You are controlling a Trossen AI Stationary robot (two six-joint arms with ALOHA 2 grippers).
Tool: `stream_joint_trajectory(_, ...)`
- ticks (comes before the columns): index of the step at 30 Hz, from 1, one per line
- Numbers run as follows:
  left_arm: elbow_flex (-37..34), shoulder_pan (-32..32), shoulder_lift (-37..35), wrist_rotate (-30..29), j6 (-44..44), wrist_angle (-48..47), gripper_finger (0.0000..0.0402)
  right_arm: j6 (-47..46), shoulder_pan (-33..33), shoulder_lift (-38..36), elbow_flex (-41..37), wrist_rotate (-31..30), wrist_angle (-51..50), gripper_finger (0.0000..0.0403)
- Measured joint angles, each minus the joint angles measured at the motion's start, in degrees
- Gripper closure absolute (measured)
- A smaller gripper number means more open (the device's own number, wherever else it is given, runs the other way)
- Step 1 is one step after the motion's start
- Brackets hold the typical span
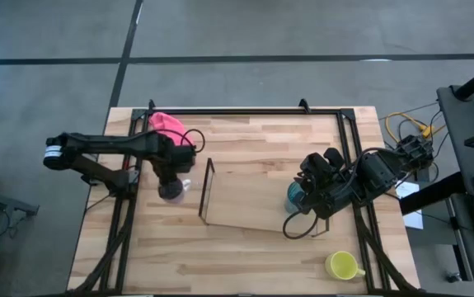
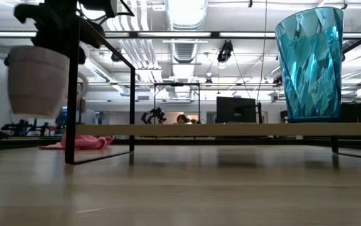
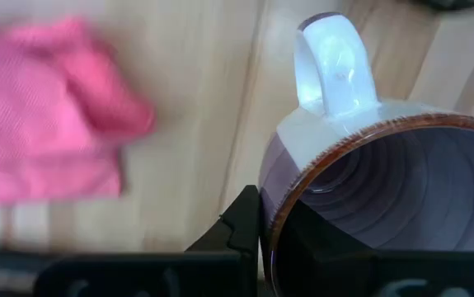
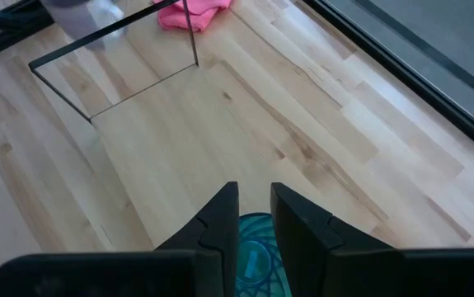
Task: Stack small to large cups/mugs on shelf
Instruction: Put purple mug on the shelf
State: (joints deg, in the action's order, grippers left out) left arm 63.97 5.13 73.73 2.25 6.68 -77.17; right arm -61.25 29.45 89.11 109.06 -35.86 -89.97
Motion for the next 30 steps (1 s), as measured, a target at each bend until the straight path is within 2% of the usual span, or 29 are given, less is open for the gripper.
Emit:
stream_joint_trajectory(5,5.27,0.00,-0.47,-0.80,0.32,-6.43,0.0400,0.08,0.00,0.00,0.02,-0.02,0.00,0.0335)
stream_joint_trajectory(17,23.08,-0.03,1.78,-11.12,0.13,-11.87,0.0401,0.46,0.00,-0.01,0.01,-0.20,-0.02,0.0335)
stream_joint_trajectory(24,35.76,-0.42,6.86,-16.11,-3.47,-13.04,0.0401,0.44,-0.02,-0.01,0.02,-0.20,-0.02,0.0335)
stream_joint_trajectory(30,47.47,-1.99,14.43,-16.49,-9.31,-11.91,0.0401,0.44,-0.10,-0.01,0.02,-0.21,-0.02,0.0335)
